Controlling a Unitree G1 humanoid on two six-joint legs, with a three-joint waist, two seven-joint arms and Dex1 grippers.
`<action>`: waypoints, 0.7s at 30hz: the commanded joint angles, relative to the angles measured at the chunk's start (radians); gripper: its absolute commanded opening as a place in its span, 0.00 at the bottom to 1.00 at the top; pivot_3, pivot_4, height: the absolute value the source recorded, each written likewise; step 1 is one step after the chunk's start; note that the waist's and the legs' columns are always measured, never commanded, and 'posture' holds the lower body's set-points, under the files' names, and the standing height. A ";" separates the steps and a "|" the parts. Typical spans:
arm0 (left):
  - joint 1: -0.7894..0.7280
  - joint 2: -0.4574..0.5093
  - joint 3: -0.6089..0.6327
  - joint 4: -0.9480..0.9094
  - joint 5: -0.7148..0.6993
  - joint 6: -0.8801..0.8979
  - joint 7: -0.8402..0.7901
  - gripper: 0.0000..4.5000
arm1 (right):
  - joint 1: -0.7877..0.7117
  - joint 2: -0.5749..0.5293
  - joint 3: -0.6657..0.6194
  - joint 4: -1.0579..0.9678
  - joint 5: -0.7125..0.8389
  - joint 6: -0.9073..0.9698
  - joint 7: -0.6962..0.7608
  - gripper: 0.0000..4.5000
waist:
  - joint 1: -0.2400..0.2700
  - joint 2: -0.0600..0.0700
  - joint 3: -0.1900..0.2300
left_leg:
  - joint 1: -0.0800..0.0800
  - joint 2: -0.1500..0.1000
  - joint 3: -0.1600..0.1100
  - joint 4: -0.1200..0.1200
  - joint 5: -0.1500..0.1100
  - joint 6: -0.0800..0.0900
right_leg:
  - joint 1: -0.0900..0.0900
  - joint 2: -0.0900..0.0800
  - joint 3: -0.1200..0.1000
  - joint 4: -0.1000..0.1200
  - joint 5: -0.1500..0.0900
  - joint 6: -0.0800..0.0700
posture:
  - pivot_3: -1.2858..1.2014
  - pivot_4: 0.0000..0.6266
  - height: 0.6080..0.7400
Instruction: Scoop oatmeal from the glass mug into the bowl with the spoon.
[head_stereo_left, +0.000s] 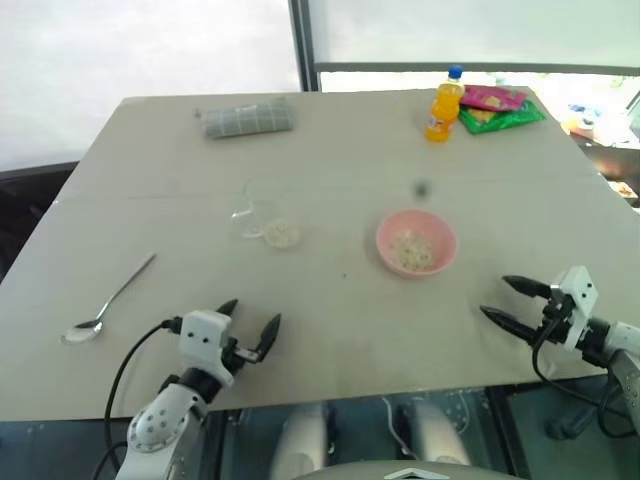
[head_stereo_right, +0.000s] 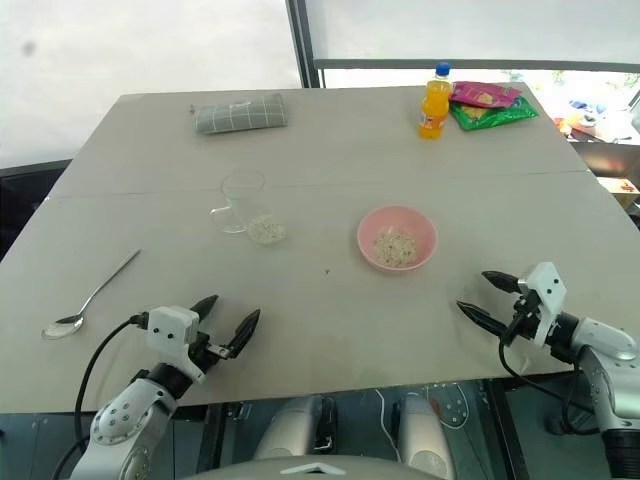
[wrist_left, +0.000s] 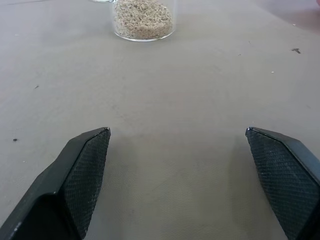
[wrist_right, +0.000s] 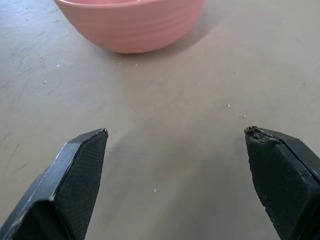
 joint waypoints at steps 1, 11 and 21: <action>0.000 0.008 -0.009 0.006 0.024 0.029 0.017 1.00 | -0.017 -0.008 -0.015 0.005 0.000 -0.033 0.007 0.98 | 0.001 0.000 0.000 | 0.000 0.000 0.000 0.000 0.000 0.000 | 0.000 0.000 0.000 0.000 0.000 0.000 | 0.52 0.24 1.00; -0.066 0.106 0.105 -0.054 0.004 0.211 0.052 1.00 | -0.010 -0.105 0.067 -0.304 0.114 0.127 0.116 0.98 | -0.002 -0.001 0.001 | 0.000 0.001 -0.001 0.000 0.000 0.000 | 0.000 0.002 0.000 0.001 0.000 0.000 | 0.52 0.24 1.00; -0.177 0.381 0.370 0.014 -0.116 0.484 -0.053 1.00 | -0.225 -0.104 0.151 -0.527 0.279 0.357 0.038 0.98 | 0.002 -0.016 0.011 | -0.003 0.002 -0.002 0.000 0.000 0.000 | -0.003 -0.001 -0.002 0.000 0.002 -0.004 | 0.52 0.24 1.00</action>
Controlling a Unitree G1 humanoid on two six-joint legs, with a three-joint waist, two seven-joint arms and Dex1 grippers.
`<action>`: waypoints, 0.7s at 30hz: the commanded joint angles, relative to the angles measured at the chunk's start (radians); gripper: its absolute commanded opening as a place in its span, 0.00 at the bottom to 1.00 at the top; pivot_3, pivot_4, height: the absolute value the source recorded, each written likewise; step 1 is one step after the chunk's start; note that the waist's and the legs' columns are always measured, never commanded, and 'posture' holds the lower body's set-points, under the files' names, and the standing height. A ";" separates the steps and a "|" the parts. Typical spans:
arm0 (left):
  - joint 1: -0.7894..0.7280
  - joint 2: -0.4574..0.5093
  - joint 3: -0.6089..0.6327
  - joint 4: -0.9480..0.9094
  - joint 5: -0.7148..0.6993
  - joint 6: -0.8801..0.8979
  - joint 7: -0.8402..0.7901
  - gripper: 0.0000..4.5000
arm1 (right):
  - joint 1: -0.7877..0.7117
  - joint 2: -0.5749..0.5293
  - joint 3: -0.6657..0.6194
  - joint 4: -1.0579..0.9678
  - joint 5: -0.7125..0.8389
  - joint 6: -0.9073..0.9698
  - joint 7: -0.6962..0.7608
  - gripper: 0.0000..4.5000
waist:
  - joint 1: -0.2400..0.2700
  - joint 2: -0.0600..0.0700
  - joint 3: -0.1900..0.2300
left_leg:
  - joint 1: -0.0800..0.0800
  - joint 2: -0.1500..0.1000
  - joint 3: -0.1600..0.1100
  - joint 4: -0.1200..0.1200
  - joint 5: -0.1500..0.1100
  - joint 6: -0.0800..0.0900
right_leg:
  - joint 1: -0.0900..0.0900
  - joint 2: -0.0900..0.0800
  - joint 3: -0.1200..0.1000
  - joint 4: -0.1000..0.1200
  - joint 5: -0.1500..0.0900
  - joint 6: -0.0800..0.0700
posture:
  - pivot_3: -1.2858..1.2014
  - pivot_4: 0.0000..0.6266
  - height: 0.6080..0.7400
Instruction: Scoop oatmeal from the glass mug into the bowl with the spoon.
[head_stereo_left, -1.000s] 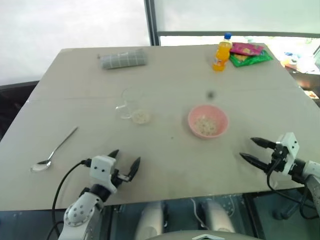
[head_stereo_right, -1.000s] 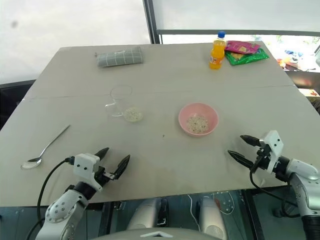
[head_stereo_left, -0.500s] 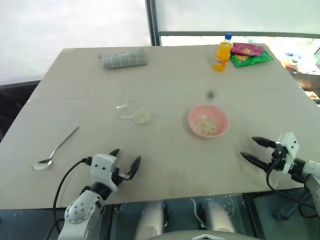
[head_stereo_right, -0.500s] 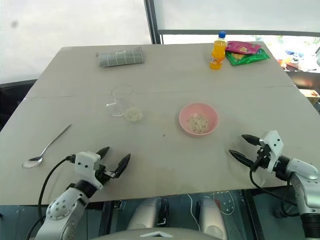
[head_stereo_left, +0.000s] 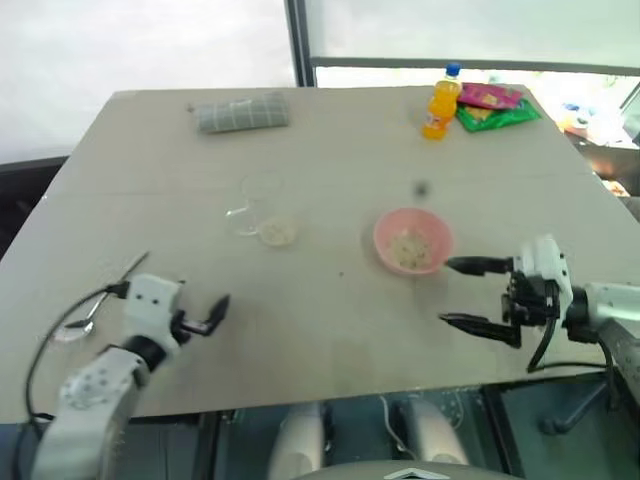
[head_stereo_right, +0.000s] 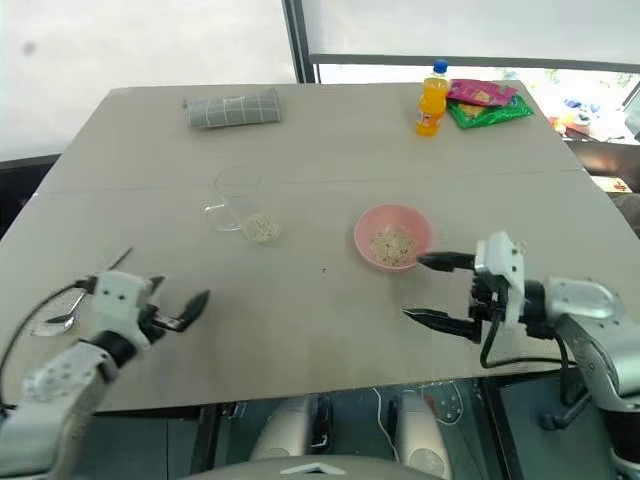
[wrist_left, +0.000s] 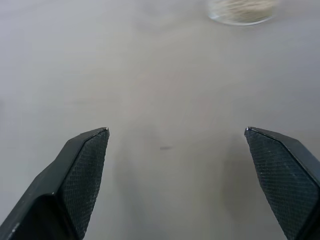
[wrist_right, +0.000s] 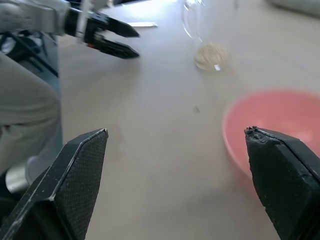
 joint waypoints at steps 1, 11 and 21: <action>-0.029 0.106 0.117 0.050 -0.039 0.098 -0.053 1.00 | -0.057 0.012 0.025 -0.042 0.035 0.046 -0.034 0.98 | 0.002 -0.001 0.001 | -0.001 0.000 0.000 0.000 0.000 0.000 | 0.000 -0.001 0.000 0.000 0.000 0.000 | 0.52 0.24 1.00; -0.013 0.314 0.177 0.328 0.003 0.124 -0.222 1.00 | -0.110 0.017 0.031 -0.006 0.031 0.054 -0.039 0.98 | 0.000 -0.003 0.003 | -0.006 -0.001 0.001 -0.001 0.000 0.000 | -0.004 -0.006 -0.002 -0.003 0.000 0.000 | 0.52 0.24 1.00; -0.203 0.363 0.006 0.664 0.087 0.110 -0.240 1.00 | -0.091 0.036 0.015 -0.018 0.042 0.053 -0.085 0.98 | 0.002 0.005 0.000 | -0.005 -0.001 -0.001 -0.001 -0.002 -0.005 | -0.004 -0.008 -0.004 0.000 0.000 -0.001 | 0.52 0.24 1.00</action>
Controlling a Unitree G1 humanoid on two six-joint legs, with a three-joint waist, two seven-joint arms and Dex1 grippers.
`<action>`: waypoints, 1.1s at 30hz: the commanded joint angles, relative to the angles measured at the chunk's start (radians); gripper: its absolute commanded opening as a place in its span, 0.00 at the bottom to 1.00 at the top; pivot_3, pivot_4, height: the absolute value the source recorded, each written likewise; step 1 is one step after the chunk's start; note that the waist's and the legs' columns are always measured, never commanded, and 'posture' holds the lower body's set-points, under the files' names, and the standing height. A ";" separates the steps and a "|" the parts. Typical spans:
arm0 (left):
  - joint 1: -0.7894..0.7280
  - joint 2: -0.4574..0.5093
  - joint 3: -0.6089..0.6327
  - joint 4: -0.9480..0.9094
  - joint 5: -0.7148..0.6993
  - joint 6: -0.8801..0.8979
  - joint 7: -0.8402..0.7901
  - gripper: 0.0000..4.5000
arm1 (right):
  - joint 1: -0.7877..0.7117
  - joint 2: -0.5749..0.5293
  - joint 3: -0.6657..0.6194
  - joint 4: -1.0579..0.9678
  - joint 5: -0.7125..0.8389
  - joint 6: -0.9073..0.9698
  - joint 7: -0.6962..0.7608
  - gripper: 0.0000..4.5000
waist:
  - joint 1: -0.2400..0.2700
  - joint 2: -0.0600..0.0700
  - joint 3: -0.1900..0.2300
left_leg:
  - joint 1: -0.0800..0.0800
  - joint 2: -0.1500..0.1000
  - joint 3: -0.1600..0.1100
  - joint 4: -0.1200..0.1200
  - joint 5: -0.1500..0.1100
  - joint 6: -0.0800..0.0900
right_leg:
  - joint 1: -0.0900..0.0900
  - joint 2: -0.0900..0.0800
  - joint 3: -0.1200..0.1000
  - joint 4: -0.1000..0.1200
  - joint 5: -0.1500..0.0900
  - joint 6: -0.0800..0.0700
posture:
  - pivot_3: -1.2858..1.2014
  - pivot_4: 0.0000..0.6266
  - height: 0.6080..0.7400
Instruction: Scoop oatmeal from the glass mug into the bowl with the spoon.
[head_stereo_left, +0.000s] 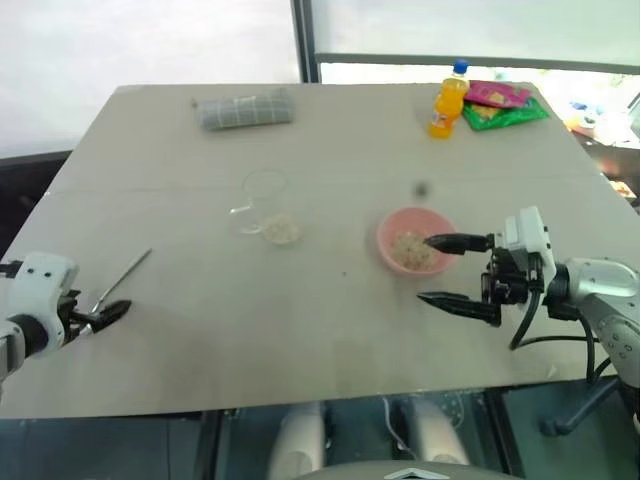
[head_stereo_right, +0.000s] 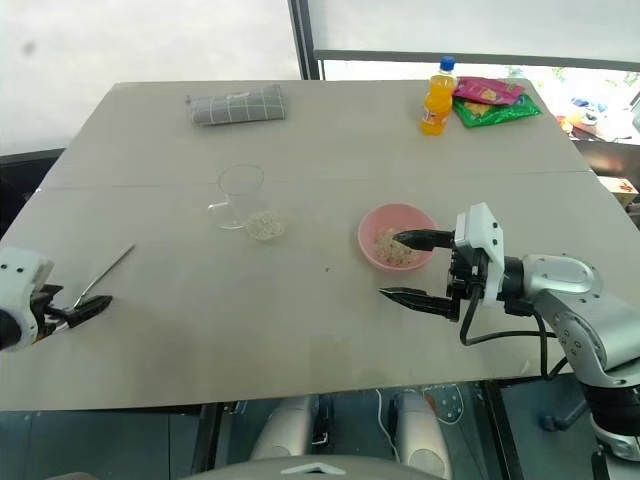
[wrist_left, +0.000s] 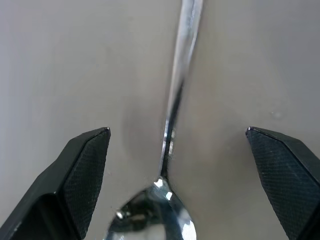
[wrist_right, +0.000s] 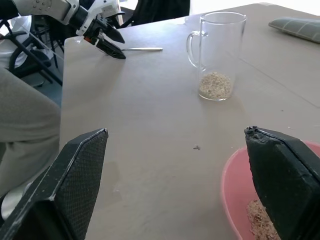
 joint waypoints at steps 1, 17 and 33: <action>-0.027 0.011 -0.076 0.136 0.054 -0.012 -0.016 1.00 | 0.016 0.004 -0.038 -0.032 0.017 -0.006 -0.022 0.98 | 0.000 0.004 -0.002 | 0.000 0.000 0.000 0.000 0.000 0.000 | 0.000 0.000 0.000 0.000 0.000 0.000 | 0.52 0.24 1.00; -0.025 -0.027 -0.057 0.393 0.037 -0.049 -0.020 0.01 | 0.040 0.002 -0.062 -0.037 0.024 -0.009 -0.071 1.00 | -0.044 0.027 -0.016 | 0.012 0.000 0.007 -0.006 0.003 0.005 | 0.002 0.002 0.000 0.004 0.000 0.000 | 0.52 0.24 1.00; -0.262 -0.219 0.136 -0.081 -0.090 -0.319 0.201 0.01 | -0.125 0.049 -0.057 0.079 -0.040 0.042 -0.214 1.00 | -0.002 -0.012 -0.007 | 0.003 0.000 0.003 0.000 0.002 0.004 | 0.000 -0.008 -0.006 0.001 0.001 -0.002 | 0.52 0.24 1.00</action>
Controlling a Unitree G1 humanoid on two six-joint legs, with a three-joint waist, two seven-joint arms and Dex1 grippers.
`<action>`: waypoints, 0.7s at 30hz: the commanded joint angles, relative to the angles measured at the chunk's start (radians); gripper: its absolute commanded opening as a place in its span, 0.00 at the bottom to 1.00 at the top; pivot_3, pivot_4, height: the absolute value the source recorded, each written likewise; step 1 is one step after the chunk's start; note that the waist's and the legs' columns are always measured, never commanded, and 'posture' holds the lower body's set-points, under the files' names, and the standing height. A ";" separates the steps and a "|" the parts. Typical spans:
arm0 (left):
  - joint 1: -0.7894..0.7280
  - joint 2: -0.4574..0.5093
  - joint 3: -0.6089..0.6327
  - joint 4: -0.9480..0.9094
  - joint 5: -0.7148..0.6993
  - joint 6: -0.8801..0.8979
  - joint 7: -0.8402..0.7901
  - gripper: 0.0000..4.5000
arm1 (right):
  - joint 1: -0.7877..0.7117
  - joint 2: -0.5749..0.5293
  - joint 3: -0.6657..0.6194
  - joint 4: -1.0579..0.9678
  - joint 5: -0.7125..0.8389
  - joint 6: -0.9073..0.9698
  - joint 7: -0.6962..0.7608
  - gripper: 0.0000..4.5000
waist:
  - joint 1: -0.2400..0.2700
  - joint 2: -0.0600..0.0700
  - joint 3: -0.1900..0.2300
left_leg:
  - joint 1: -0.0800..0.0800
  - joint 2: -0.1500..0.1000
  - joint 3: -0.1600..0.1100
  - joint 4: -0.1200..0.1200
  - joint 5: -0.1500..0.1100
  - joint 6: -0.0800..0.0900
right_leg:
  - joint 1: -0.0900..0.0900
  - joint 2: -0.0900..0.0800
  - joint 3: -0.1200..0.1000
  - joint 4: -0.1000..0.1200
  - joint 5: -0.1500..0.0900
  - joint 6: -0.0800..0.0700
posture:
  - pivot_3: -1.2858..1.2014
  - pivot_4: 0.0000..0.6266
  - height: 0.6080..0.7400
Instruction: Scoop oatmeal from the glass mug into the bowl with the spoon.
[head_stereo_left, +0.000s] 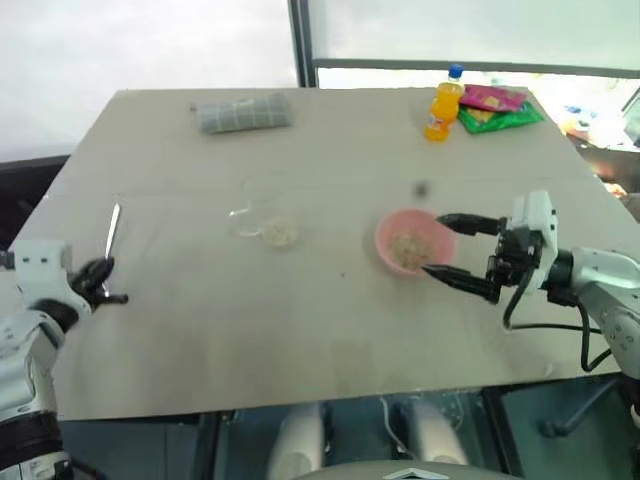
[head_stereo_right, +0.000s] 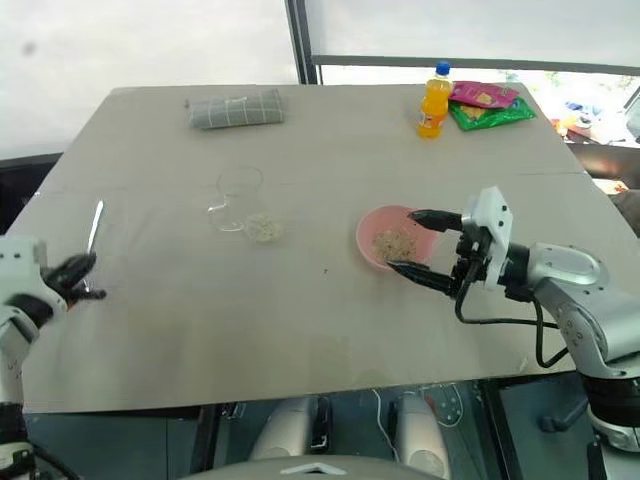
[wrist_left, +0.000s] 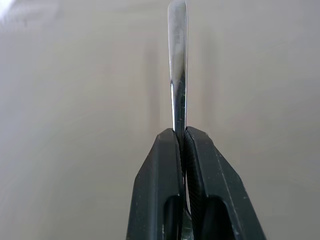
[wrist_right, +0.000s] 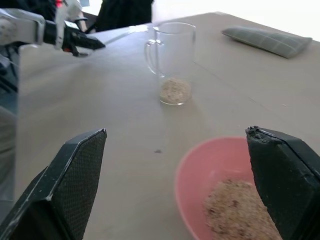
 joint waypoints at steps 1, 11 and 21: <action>-0.118 0.026 0.018 -0.151 -0.037 -0.054 0.031 0.01 | -0.100 0.045 -0.034 0.030 0.013 0.053 -0.114 1.00 | -0.001 -0.002 0.001 | -0.001 -0.001 0.000 0.000 -0.001 -0.001 | 0.000 -0.001 0.000 -0.001 0.000 0.000 | 0.52 0.24 1.00; -0.442 0.043 -0.207 -0.260 -0.019 -0.076 -0.042 0.01 | -0.595 0.288 -0.186 0.255 0.311 0.333 -0.496 1.00 | -0.009 0.001 0.005 | -0.004 -0.002 0.001 0.000 0.003 -0.003 | -0.001 0.005 -0.002 -0.001 0.000 0.000 | 0.52 0.24 1.00; -0.736 0.018 -0.516 -0.308 0.133 -0.075 -0.102 0.01 | -0.829 0.481 -0.145 0.347 0.354 0.415 -0.642 1.00 | -0.019 0.001 0.005 | -0.016 -0.004 0.001 0.002 0.004 -0.004 | -0.008 0.009 -0.008 0.001 0.003 0.005 | 0.52 0.24 1.00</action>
